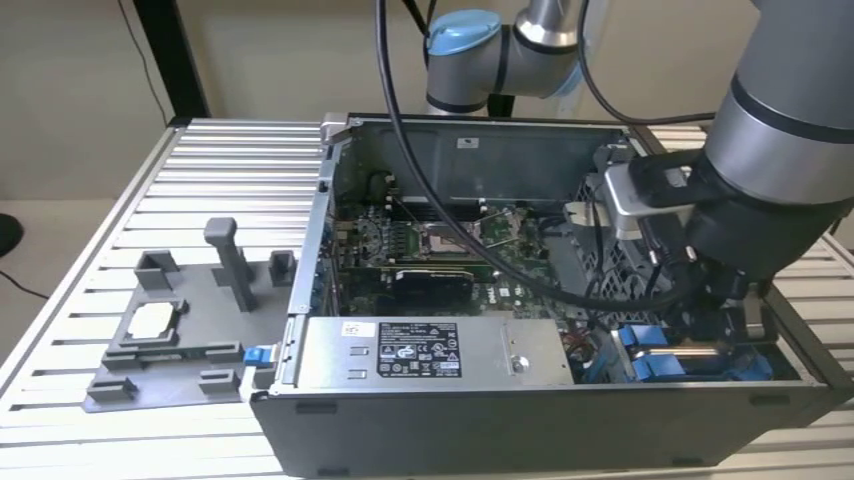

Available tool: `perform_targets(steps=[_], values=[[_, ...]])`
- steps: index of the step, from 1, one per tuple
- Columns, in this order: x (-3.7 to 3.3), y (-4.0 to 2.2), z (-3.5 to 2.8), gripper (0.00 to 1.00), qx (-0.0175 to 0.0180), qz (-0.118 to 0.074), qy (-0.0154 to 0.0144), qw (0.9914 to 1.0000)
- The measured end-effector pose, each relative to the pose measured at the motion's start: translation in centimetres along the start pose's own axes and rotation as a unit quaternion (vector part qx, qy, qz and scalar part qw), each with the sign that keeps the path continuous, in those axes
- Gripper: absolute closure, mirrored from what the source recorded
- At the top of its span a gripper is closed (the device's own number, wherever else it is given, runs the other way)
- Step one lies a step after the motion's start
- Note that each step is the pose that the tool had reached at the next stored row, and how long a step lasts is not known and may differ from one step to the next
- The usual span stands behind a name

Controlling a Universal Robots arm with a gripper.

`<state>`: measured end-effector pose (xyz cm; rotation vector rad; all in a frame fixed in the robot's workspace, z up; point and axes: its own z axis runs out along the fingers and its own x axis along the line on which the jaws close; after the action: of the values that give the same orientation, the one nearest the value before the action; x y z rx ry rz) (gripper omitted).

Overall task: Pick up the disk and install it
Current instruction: 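Insert the second disk wire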

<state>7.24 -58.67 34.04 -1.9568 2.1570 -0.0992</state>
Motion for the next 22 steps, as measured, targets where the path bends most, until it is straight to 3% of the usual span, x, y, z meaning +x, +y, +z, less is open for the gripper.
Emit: perform_targets(steps=[4,22], values=[[0.02,0.04,0.16,1.00,0.0015,0.000,-0.0001,1.00000],[0.21,-0.13,0.41,1.00,0.0016,0.000,-0.0001,1.00000]])
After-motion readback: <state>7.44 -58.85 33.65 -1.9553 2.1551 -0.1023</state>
